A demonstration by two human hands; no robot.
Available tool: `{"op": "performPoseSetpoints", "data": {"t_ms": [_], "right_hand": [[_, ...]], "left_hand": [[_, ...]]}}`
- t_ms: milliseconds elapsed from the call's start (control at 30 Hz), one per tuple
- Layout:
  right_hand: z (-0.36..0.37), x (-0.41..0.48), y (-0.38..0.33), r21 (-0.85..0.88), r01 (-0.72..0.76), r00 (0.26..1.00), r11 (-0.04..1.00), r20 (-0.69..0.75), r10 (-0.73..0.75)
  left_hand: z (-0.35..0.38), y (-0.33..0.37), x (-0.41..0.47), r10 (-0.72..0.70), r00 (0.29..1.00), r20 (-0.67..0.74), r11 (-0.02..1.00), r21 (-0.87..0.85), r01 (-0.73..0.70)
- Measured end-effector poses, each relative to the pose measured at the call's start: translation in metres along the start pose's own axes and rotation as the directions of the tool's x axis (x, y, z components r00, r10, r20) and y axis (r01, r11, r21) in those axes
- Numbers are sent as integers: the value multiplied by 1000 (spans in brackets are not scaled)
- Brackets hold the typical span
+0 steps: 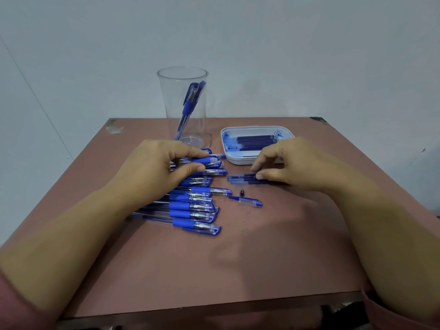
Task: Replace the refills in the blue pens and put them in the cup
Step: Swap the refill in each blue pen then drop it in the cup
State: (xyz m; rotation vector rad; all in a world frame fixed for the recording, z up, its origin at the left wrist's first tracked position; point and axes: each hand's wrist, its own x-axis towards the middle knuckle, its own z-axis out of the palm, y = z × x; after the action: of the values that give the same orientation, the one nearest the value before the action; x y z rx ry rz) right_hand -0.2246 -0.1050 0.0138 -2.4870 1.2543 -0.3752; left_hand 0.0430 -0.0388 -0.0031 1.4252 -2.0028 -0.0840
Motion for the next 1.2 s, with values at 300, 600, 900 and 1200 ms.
{"op": "performPoseSetpoints", "data": {"t_ms": [300, 600, 900, 1200], "right_hand": [[-33, 24, 8, 37, -55, 979, 998, -192, 61], [-16, 65, 24, -130, -139, 990, 982, 21, 143], [-4, 75, 32, -120, -85, 995, 989, -57, 79], [-17, 48, 9, -31, -39, 974, 999, -226, 31]], "left_hand": [[2, -2, 1, 16, 1000, -4, 1000, -14, -16], [2, -6, 2, 24, 1000, -5, 1000, -18, -24], [0, -4, 3, 36, 999, 1, 999, -10, -36], [0, -4, 3, 38, 999, 2, 999, -9, -38]]}}
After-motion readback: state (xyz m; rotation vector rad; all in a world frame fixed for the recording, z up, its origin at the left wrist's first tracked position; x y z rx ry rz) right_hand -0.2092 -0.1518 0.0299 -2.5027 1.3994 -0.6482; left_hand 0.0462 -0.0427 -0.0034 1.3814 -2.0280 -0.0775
